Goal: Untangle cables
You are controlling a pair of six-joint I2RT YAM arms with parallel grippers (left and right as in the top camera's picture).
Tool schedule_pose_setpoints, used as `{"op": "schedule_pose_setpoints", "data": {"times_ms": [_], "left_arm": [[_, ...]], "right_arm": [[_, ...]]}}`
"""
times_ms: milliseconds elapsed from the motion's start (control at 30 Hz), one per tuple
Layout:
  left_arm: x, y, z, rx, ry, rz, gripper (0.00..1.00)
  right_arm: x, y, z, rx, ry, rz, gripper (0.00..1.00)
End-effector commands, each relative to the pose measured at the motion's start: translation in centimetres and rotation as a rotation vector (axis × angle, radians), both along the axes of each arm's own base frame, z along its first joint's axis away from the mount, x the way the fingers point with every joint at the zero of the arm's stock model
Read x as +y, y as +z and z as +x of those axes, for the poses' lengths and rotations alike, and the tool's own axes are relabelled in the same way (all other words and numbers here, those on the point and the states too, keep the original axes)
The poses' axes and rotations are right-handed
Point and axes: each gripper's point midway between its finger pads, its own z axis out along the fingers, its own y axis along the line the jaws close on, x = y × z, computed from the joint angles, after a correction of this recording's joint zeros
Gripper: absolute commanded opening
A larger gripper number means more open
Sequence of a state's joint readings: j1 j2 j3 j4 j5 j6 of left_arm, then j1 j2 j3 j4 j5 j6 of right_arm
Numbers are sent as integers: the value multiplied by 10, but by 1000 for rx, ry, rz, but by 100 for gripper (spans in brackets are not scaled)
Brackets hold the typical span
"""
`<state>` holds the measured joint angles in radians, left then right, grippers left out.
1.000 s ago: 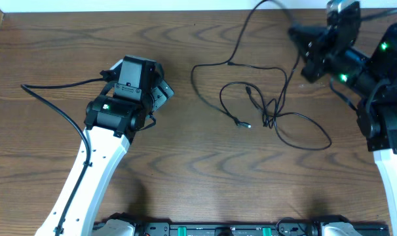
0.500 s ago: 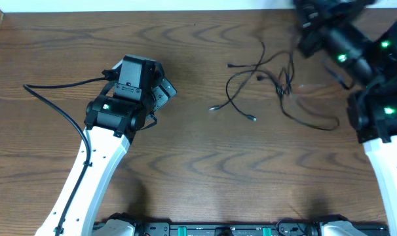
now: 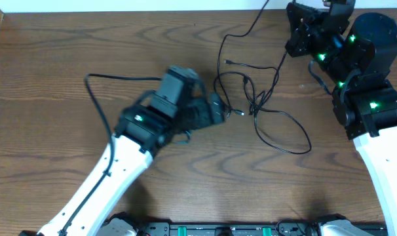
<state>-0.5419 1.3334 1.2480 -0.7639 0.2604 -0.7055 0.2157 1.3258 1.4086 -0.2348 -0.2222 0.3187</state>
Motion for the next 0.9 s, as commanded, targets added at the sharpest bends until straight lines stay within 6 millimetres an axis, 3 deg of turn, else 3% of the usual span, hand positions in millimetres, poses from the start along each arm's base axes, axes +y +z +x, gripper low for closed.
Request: {"op": "schedule_pose_setpoints", "data": {"times_ms": [0,267,433,600,733,867], "left_arm": [[-25,-4,-14,-63,-68,82,98],[-77,-26,-32,-135,-176,116,98],[-100,-56,-24,-126,-188,152,98],[-121,-85,-1,-148,-172,158,99],[-135,-106,10,-157,-170,151,84],[-133,-128,12,-131,-166,195,75]], "right_arm": [[-21,-3,6,18,-141,-11,1],[-27,-6,7,29,-173,-20,1],[-27,-10,6,46,-173,-25,1],[-27,-14,5,59,-172,-33,1],[-28,-17,5,64,-169,-57,1],[-28,-20,4,72,-166,-73,1]]}}
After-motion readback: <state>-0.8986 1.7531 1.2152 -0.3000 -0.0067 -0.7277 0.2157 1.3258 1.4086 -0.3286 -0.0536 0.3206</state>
